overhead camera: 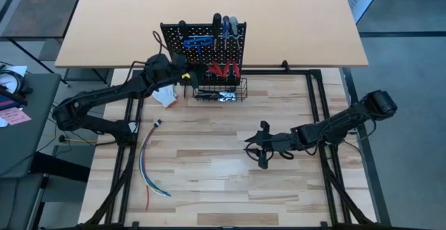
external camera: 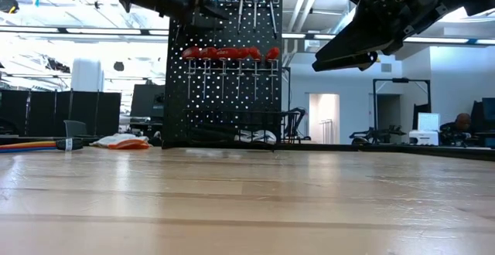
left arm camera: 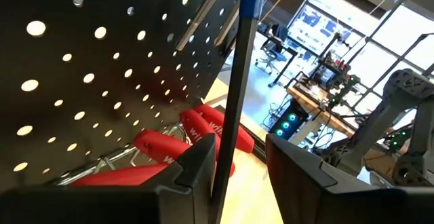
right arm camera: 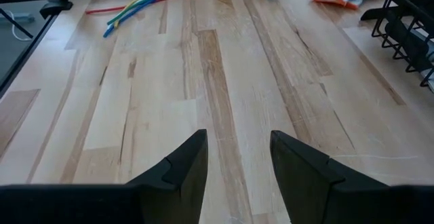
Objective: Hang tools onto peg board
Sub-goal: Hang the blue pick tool on the black pegboard
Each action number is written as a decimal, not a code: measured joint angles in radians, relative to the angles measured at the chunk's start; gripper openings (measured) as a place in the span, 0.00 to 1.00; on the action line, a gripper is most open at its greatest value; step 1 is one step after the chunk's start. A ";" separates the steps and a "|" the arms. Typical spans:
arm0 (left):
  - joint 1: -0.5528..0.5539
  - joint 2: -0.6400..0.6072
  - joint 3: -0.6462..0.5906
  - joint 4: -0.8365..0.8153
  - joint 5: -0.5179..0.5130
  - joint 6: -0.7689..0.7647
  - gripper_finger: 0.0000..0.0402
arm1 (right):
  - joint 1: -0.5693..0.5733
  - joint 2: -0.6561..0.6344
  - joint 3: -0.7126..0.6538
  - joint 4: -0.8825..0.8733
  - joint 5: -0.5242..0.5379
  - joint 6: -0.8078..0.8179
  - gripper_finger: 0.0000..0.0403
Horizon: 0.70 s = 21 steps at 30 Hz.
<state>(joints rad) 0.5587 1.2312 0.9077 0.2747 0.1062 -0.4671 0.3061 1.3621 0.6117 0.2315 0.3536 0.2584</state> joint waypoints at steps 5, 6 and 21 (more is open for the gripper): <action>0.000 -0.015 0.000 -0.043 0.004 0.020 0.31 | 0.002 0.000 0.000 -0.001 0.000 0.000 0.41; 0.000 -0.021 0.000 -0.060 0.004 0.024 0.31 | 0.003 0.000 0.000 -0.001 0.000 0.000 0.41; 0.009 -0.148 0.000 -0.295 0.013 0.115 0.31 | 0.014 -0.007 0.000 -0.004 0.003 0.007 0.41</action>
<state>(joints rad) 0.5678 1.0828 0.9077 -0.0204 0.1188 -0.3523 0.3201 1.3553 0.6115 0.2274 0.3568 0.2656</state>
